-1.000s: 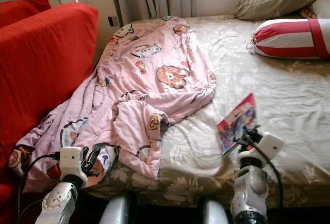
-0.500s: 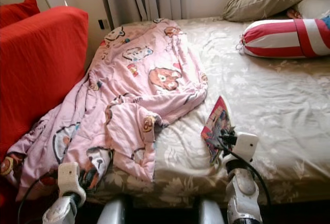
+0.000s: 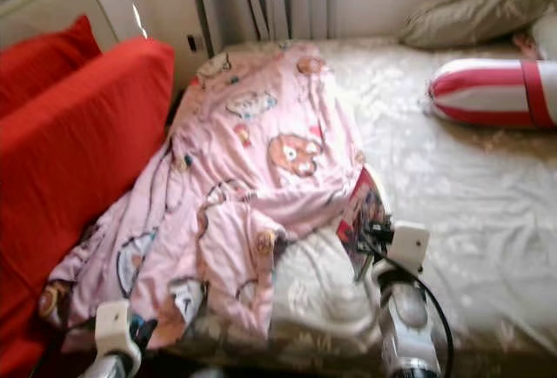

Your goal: Clean up the room

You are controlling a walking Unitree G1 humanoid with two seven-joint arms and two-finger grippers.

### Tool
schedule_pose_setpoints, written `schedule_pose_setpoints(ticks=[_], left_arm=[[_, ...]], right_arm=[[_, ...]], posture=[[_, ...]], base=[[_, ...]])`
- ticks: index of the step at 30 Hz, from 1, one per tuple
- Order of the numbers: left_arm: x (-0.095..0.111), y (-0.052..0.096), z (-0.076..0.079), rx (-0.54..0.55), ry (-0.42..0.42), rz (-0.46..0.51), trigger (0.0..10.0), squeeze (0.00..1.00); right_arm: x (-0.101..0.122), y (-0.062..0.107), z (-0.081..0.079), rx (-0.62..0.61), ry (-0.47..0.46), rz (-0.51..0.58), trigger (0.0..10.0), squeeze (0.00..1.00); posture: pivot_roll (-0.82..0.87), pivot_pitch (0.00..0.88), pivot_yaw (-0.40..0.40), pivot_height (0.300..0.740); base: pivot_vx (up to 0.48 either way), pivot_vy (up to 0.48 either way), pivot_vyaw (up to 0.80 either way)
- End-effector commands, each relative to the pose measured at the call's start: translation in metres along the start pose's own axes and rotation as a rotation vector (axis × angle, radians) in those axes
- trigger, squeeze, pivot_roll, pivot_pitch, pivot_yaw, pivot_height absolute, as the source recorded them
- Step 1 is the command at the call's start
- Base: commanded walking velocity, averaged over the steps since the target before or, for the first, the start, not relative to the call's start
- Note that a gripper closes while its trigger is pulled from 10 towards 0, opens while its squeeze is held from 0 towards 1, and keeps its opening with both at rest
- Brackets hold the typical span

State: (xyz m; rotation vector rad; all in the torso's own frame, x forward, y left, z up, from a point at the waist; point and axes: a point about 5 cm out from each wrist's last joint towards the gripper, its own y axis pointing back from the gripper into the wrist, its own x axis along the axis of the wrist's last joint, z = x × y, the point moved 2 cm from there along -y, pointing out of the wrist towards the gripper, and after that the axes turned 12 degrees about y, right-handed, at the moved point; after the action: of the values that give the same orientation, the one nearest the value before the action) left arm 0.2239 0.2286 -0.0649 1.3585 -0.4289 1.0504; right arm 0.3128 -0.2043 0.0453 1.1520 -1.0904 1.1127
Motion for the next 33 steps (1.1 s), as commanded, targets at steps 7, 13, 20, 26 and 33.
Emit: schedule_pose_setpoints(ticks=[7, 13, 20, 26, 33], left_arm=[[-0.026, 0.01, -0.016, 0.068, -0.004, -0.113, 10.0, 0.0], [-0.029, 0.011, -0.015, 0.075, -0.004, -0.127, 10.0, 0.0], [-0.033, 0.011, -0.014, 0.064, -0.018, -0.142, 10.0, 0.0], [-0.036, 0.013, -0.015, 0.066, -0.025, -0.157, 10.0, 0.0], [-0.037, 0.014, -0.017, 0.067, -0.031, -0.164, 10.0, 0.0]], right_arm=[[0.008, -0.007, -0.006, 0.002, -0.002, 0.018, 10.0, 0.0], [0.007, -0.008, -0.002, -0.02, 0.004, 0.007, 10.0, 0.0], [0.001, -0.008, 0.001, -0.04, 0.007, -0.036, 10.0, 0.0], [0.004, -0.008, -0.001, -0.045, 0.033, -0.016, 10.0, 0.0], [0.0, -0.007, -0.002, -0.053, 0.024, -0.028, 10.0, 0.0]], posture=[[0.05, 0.0, 0.035, 0.734], [0.05, 0.0, 0.031, 0.734], [0.04, 0.0, 0.03, 0.734], [0.03, 0.0, 0.038, 0.734], [0.03, 0.0, 0.045, 0.734]], base=[[0.0, 0.0, 0.0], [0.0, 0.0, 0.0], [0.0, -0.042, -0.5], [0.0, -0.449, -0.24], [0.0, -0.48, 0.0]])
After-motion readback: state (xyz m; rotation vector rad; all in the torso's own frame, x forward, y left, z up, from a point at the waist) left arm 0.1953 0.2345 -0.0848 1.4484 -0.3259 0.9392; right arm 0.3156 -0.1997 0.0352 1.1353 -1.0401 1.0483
